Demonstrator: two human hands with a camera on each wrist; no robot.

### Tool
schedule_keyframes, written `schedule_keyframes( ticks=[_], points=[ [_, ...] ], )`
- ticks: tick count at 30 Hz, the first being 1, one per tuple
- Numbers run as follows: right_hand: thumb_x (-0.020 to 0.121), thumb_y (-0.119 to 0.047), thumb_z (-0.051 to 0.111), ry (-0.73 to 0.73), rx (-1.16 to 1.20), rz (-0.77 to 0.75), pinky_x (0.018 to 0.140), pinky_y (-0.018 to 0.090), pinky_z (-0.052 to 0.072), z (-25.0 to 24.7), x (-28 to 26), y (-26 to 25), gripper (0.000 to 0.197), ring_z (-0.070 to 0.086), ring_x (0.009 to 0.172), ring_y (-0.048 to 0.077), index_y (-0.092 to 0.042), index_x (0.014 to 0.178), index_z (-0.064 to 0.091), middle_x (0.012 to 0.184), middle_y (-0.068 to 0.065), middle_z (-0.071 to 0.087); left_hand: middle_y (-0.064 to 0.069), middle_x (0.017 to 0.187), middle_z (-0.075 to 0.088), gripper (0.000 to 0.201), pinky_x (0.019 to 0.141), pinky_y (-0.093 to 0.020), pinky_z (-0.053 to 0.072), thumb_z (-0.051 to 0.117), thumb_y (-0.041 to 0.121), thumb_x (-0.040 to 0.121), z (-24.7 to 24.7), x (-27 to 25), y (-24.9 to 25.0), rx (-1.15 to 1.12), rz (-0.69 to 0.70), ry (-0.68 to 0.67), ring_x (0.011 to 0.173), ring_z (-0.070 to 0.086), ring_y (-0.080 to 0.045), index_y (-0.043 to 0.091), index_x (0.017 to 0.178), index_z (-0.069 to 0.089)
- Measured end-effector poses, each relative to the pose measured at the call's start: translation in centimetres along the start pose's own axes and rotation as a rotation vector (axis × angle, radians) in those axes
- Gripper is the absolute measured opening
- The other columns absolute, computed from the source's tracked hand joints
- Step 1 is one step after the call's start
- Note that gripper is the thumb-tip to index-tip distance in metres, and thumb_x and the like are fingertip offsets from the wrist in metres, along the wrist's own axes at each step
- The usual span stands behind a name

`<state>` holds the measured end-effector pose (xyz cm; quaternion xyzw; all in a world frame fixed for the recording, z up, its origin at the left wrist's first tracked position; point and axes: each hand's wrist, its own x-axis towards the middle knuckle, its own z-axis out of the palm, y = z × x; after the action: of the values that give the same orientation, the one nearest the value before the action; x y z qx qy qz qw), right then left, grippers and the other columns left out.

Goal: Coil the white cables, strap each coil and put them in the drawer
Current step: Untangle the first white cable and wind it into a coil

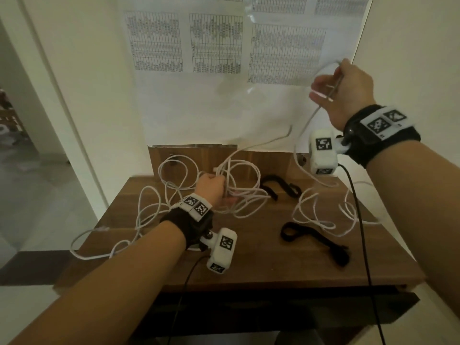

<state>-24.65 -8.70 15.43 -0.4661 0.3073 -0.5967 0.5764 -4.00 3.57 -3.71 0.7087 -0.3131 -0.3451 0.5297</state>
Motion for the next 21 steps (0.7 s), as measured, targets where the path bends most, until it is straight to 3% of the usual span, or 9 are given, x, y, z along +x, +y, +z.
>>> schedule_keyframes(
  ticks=[2, 4, 6, 8, 10, 12, 14, 17, 21],
  points=[
    [0.104, -0.028, 0.044, 0.02, -0.011, 0.051, 0.09, 0.044, 0.058, -0.9, 0.2, 1.6, 0.025, 0.071, 0.097, 0.029, -0.014, 0.085, 0.052, 0.08, 0.007, 0.069, -0.024, 0.123, 0.063, 0.073, 0.091, -0.055, 0.057, 0.077, 0.044, 0.065, -0.1, -0.4, 0.7, -0.25, -0.003, 0.016, 0.108, 0.066, -0.04, 0.002, 0.121, 0.057],
    [0.104, -0.028, 0.043, 0.034, -0.041, 0.089, 0.092, 0.045, 0.057, -1.6, 0.5, 3.2, 0.024, 0.068, 0.093, 0.027, -0.015, 0.085, 0.051, 0.079, 0.006, 0.067, -0.017, 0.128, 0.058, 0.095, 0.08, -0.049, 0.062, 0.075, 0.057, 0.077, -0.6, -0.5, 1.2, -0.344, -0.017, 0.023, 0.098, 0.071, -0.034, 0.004, 0.147, 0.039],
    [0.103, -0.024, 0.041, 0.046, -0.182, 0.088, 0.094, 0.045, 0.057, -2.2, 0.7, 4.7, 0.021, 0.066, 0.091, 0.025, -0.015, 0.087, 0.051, 0.08, 0.006, 0.066, -0.007, 0.132, 0.053, 0.111, 0.08, -0.04, 0.062, 0.081, 0.054, 0.075, -1.0, -0.3, 1.4, -0.146, 0.038, -0.017, 0.094, 0.073, -0.025, 0.012, 0.158, 0.019],
    [0.102, -0.021, 0.04, 0.026, -0.385, 0.06, 0.093, 0.044, 0.057, -2.5, 0.8, 6.0, 0.018, 0.064, 0.091, 0.024, -0.014, 0.09, 0.052, 0.082, 0.006, 0.065, -0.008, 0.127, 0.063, 0.096, 0.072, -0.027, 0.06, 0.084, 0.038, 0.078, -1.5, 0.1, 1.1, 0.125, 0.164, 0.013, 0.085, 0.073, -0.017, 0.009, 0.154, 0.033],
    [0.1, -0.024, 0.044, -0.036, -0.534, 0.052, 0.088, 0.044, 0.054, -2.8, 0.6, 7.4, 0.019, 0.061, 0.09, 0.025, -0.013, 0.09, 0.055, 0.083, 0.006, 0.065, -0.005, 0.103, 0.072, 0.056, 0.058, -0.017, 0.053, 0.077, 0.027, 0.087, -2.0, 0.3, 1.3, 0.254, 0.26, 0.062, 0.066, 0.07, -0.006, 0.008, 0.136, 0.058],
    [0.101, -0.036, 0.045, -0.138, -0.702, 0.029, 0.084, 0.043, 0.051, -2.9, 0.1, 8.8, 0.032, 0.061, 0.088, 0.026, -0.014, 0.082, 0.058, 0.086, 0.008, 0.068, 0.0, 0.077, 0.071, 0.022, 0.052, -0.017, 0.05, 0.068, 0.023, 0.095, -2.5, 0.6, 2.0, 0.248, 0.266, 0.102, 0.051, 0.064, -0.003, 0.009, 0.112, 0.072],
    [0.101, -0.051, 0.042, -0.262, -0.917, -0.037, 0.083, 0.041, 0.049, -2.8, -1.1, 9.9, 0.048, 0.061, 0.084, 0.024, -0.012, 0.082, 0.062, 0.091, 0.008, 0.068, -0.004, 0.067, 0.068, 0.017, 0.054, -0.024, 0.052, 0.063, 0.021, 0.098, -3.3, 1.3, 2.3, 0.149, 0.207, 0.153, 0.047, 0.062, -0.008, 0.008, 0.094, 0.074],
    [0.096, -0.065, 0.043, -0.448, -1.133, -0.103, 0.074, 0.034, 0.041, -2.1, -3.5, 11.0, 0.055, 0.059, 0.083, 0.018, -0.014, 0.087, 0.064, 0.085, 0.0, 0.062, -0.008, 0.075, 0.068, 0.025, 0.064, -0.032, 0.058, 0.065, 0.021, 0.094, -4.1, 2.2, 2.9, -0.138, 0.068, 0.129, 0.06, 0.066, -0.017, -0.003, 0.099, 0.07],
    [0.079, -0.074, 0.061, -0.745, -1.168, -0.141, 0.076, 0.03, 0.051, -0.1, -6.1, 11.8, 0.052, 0.063, 0.089, 0.008, -0.028, 0.102, 0.069, 0.097, -0.011, 0.068, -0.01, 0.081, 0.073, 0.017, 0.057, -0.024, 0.055, 0.056, 0.008, 0.099, -3.3, 0.5, 4.6, -0.385, 0.058, 0.019, 0.061, 0.07, -0.014, 0.004, 0.093, 0.071]
  ],
)
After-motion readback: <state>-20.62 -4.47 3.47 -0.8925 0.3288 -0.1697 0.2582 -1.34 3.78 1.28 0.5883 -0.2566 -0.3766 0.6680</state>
